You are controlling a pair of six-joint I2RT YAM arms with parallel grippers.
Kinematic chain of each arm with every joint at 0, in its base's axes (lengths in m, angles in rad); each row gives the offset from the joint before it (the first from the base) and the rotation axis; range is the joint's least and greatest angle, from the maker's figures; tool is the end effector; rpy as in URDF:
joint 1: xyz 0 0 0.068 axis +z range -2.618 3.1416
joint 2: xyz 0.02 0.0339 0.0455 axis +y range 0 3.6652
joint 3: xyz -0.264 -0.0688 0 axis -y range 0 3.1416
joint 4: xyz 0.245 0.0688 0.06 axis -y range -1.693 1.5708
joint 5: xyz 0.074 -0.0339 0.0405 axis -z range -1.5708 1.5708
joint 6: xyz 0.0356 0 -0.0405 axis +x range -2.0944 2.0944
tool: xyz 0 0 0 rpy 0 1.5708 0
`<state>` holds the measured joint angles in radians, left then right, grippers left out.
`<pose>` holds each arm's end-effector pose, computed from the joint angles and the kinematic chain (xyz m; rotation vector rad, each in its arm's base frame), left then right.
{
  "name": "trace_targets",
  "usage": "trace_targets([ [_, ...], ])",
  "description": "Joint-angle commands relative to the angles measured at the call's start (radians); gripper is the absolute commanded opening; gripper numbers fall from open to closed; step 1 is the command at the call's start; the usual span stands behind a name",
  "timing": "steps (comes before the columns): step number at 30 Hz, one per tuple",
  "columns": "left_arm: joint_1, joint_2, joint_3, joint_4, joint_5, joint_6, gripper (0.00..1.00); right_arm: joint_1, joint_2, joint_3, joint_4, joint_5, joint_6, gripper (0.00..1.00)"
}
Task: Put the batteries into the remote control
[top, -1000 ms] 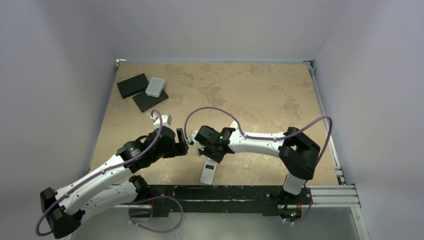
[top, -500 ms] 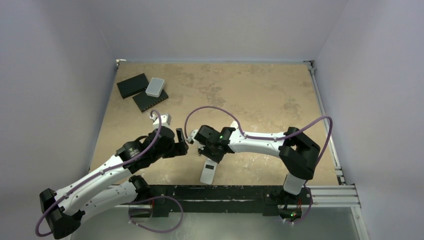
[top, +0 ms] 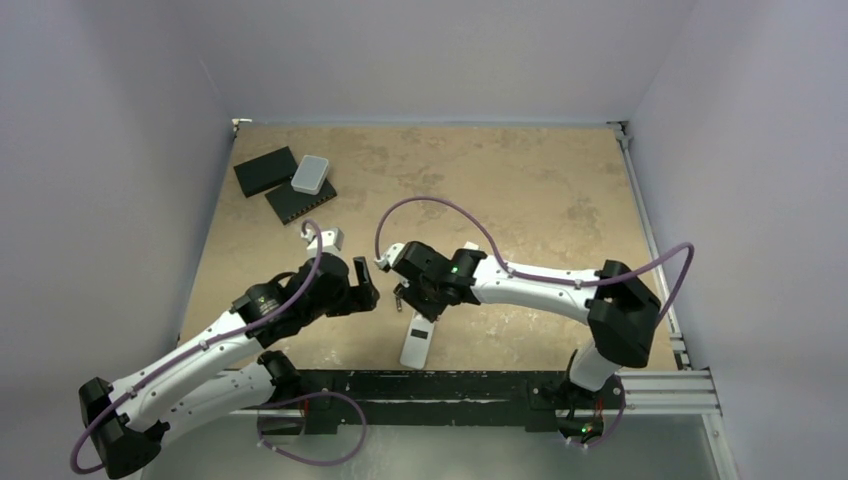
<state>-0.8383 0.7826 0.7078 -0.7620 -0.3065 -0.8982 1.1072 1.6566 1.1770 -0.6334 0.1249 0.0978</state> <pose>0.1109 -0.1072 0.2610 -0.2146 2.3981 -0.4653 0.1542 0.2985 0.2186 -1.2650 2.3708 0.2163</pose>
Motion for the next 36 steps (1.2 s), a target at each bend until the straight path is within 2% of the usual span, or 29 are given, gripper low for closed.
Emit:
trace_targets([
  [1,0.002,-0.002,-0.029,0.069,0.047,-0.005,0.85,0.003,-0.105,-0.004,-0.017,0.067,0.131,0.43],
  [11,0.002,0.083,-0.123,0.244,0.193,0.002,0.80,0.002,-0.346,-0.172,0.051,0.163,0.492,0.44],
  [18,0.001,0.143,-0.193,0.393,0.283,-0.014,0.73,0.001,-0.456,-0.286,0.092,0.166,0.642,0.43],
  [26,0.001,0.199,-0.270,0.542,0.349,-0.049,0.53,0.000,-0.510,-0.407,0.210,0.092,0.781,0.41],
  [30,0.001,0.205,-0.303,0.616,0.369,-0.064,0.46,-0.001,-0.510,-0.436,0.255,0.070,0.810,0.40],
  [36,0.001,0.251,-0.342,0.713,0.397,-0.075,0.30,-0.006,-0.475,-0.448,0.300,0.058,0.844,0.37],
])
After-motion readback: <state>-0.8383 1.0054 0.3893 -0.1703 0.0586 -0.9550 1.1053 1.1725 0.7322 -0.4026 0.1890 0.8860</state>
